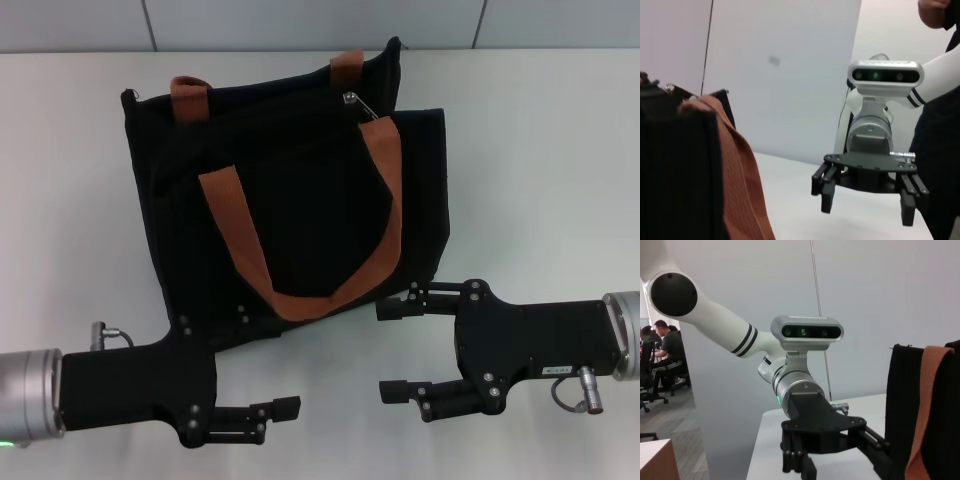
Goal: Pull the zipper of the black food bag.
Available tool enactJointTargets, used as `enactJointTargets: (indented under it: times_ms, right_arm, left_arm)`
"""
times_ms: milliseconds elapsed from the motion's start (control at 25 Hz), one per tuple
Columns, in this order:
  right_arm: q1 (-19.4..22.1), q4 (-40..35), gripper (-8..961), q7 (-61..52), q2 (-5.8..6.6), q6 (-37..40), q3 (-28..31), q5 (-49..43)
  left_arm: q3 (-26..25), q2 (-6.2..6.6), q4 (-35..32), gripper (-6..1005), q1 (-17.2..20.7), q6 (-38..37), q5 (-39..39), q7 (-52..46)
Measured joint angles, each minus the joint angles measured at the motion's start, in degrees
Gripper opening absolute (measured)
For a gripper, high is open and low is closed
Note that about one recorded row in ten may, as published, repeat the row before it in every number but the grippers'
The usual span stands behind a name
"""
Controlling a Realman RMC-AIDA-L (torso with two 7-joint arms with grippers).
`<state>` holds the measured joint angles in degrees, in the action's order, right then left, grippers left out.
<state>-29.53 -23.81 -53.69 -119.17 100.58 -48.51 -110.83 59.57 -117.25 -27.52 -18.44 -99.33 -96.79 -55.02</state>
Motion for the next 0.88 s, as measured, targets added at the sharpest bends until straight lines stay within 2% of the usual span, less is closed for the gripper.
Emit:
enactJointTargets:
  times_ms: [80, 880]
  right_arm:
    - [0.0, -0.01, 788, 0.0, 0.0, 0.04, 0.0, 0.0]
    - [0.0, -0.01, 788, -0.02, 0.07, 0.41, 0.0, 0.01]
  left_arm:
    - [-0.54, -0.45, 0.02, 834, -0.33, 0.78, -1.98, -0.43]
    - [-0.6, -0.53, 0.02, 834, -0.21, 0.97, -2.19, -0.53]
